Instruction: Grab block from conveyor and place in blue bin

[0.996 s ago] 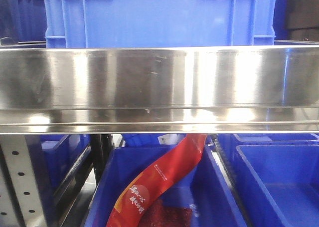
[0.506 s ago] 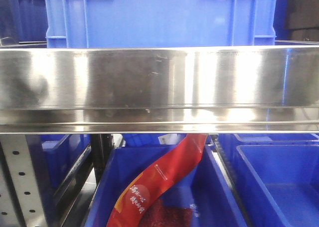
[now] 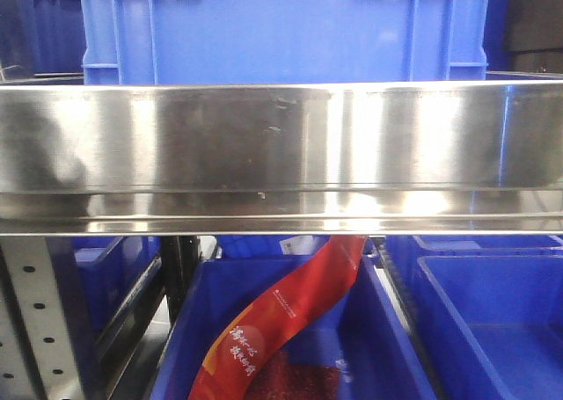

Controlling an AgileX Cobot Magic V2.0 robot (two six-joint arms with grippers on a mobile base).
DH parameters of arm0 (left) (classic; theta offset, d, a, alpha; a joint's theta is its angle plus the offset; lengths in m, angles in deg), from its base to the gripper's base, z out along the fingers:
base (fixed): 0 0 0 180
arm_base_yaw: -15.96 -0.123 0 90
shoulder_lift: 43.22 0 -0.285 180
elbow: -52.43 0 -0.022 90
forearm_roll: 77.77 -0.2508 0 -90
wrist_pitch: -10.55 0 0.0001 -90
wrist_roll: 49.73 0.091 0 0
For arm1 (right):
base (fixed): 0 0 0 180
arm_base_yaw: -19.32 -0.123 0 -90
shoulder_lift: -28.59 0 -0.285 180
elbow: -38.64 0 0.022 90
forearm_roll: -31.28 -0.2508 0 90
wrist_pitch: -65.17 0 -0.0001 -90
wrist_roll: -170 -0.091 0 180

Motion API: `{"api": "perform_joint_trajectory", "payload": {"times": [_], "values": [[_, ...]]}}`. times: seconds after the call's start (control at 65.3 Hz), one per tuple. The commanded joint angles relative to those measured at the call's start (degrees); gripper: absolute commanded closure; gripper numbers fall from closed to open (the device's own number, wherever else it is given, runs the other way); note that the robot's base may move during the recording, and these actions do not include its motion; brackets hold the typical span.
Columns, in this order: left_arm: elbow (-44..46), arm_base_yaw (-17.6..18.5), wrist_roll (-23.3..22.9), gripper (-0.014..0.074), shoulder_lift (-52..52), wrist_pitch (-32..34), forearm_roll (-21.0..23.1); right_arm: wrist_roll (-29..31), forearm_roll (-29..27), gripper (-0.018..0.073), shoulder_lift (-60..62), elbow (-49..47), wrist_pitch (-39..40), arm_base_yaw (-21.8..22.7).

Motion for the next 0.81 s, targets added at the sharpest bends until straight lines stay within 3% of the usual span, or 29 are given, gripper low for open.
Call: {"api": "perform_joint_trajectory", "payload": {"times": [0.0, 0.797], "values": [[0.03, -0.80, -0.05, 0.0707, -0.26, 1.55, 0.76, 0.00, -0.05, 0.0721, 0.19, -0.01, 1.33, 0.25], [0.03, -1.57, -0.05, 0.0707, -0.26, 1.55, 1.09, 0.00, -0.05, 0.0721, 0.19, -0.01, 1.33, 0.25]]}}
